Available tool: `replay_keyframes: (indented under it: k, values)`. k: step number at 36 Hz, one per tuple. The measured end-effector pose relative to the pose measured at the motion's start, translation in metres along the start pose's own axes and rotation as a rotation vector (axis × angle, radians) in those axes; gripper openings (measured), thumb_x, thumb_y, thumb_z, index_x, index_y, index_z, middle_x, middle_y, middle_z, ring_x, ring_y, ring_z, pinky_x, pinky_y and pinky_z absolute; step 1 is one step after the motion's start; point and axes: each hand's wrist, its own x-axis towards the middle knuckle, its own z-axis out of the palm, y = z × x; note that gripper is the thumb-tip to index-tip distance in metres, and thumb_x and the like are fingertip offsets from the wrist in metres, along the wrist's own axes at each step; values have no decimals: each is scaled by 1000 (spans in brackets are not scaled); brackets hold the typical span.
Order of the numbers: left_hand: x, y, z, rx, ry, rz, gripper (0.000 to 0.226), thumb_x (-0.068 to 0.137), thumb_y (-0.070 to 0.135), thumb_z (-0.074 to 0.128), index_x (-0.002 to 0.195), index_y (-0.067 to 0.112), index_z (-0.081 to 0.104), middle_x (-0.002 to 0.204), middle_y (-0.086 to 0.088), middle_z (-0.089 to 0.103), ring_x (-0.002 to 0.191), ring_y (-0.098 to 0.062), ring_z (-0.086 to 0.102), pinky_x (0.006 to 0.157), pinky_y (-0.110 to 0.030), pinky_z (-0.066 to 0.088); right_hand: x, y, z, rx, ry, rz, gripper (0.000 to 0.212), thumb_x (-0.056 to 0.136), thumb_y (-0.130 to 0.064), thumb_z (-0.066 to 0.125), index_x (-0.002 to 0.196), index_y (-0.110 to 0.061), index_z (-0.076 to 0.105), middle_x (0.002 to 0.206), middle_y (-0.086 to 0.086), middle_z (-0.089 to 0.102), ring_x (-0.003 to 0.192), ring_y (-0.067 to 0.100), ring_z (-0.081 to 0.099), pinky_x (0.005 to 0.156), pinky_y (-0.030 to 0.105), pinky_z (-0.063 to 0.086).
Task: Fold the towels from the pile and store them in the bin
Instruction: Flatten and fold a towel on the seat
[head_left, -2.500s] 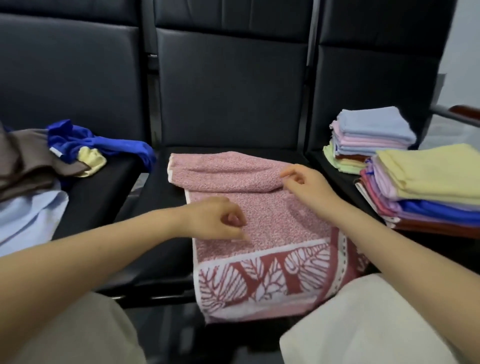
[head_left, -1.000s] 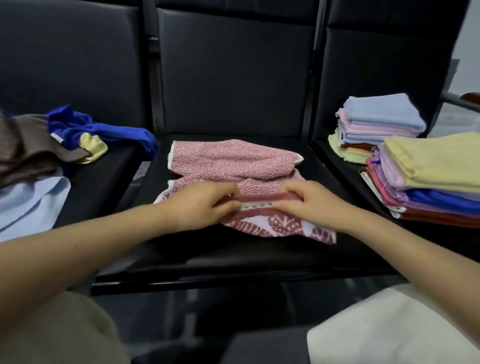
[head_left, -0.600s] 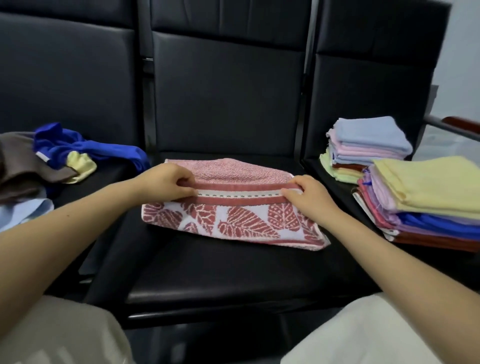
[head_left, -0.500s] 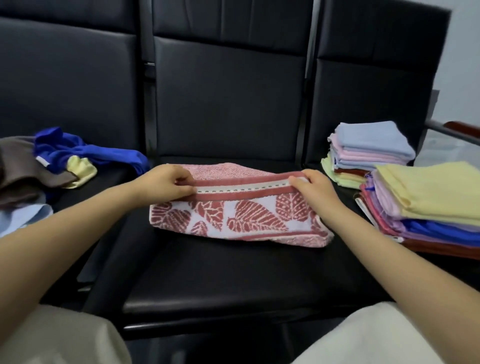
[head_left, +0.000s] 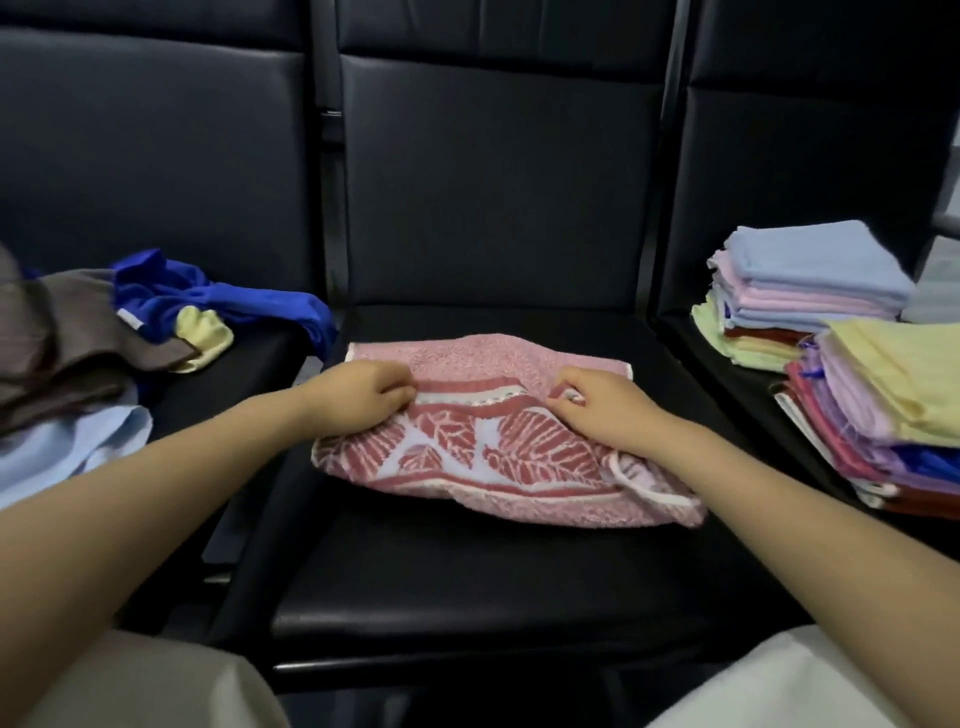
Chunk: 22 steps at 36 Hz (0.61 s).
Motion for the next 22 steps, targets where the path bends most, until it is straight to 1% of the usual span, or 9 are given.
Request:
replay_keyframes:
  k: [2,5,8,10,12,14,17,20,22]
  values:
    - [-7,2,-2,-61,-153,19,19,100,30,48,84,29,58,92,8,61,92,-13,57,83,-26,41,-9,2,-12,90,-146,11,17,93,-42,60,80,-32,61,89,-15,61,89,6,59,76,25,42]
    - [-12,1,-7,-191,-158,21,18,98,32,53,84,30,65,89,9,66,88,-8,61,83,-24,46,-17,12,-25,282,-351,75,18,89,-37,68,77,-23,69,83,-9,68,81,9,65,80,28,49]
    - [-10,-5,-8,-193,-30,31,16,95,34,58,89,24,69,89,6,68,86,-8,63,82,-27,49,-16,24,-23,357,-166,116,22,88,-33,70,81,-12,70,83,1,72,79,14,67,79,32,51]
    - [-6,-8,-4,-159,34,37,16,93,34,59,90,21,69,94,5,66,92,-10,61,87,-29,47,-7,35,-18,201,110,151,17,87,-35,70,83,-19,66,91,-1,68,91,17,63,83,34,49]
    - [-2,-11,4,-133,74,41,15,93,31,61,93,20,70,105,5,62,101,-11,57,95,-27,42,2,45,-13,0,248,274,25,88,-46,63,92,-21,65,104,2,62,104,23,57,87,37,48]
    - [3,-12,13,-149,79,49,10,93,29,61,93,22,68,113,5,59,107,-11,55,95,-23,37,8,49,-13,-69,201,458,43,91,-56,52,95,-15,67,106,10,64,103,30,60,81,37,50]
    - [9,-10,24,-125,65,62,13,95,28,58,97,19,68,117,3,58,107,-12,53,90,-19,34,14,49,-17,11,76,542,53,91,-58,52,64,-12,58,75,8,64,72,26,63,58,30,42]
    - [13,-9,29,-96,92,71,21,95,28,58,104,13,69,119,1,56,108,-13,52,92,-22,36,15,38,-23,271,-65,523,35,85,-43,70,76,-9,68,80,6,69,75,21,66,65,30,49]
    - [12,-11,32,-110,105,72,22,95,27,58,104,11,70,119,0,55,109,-14,51,92,-21,34,15,32,-21,361,0,430,24,85,-28,73,84,-4,71,85,11,71,80,26,68,73,35,51]
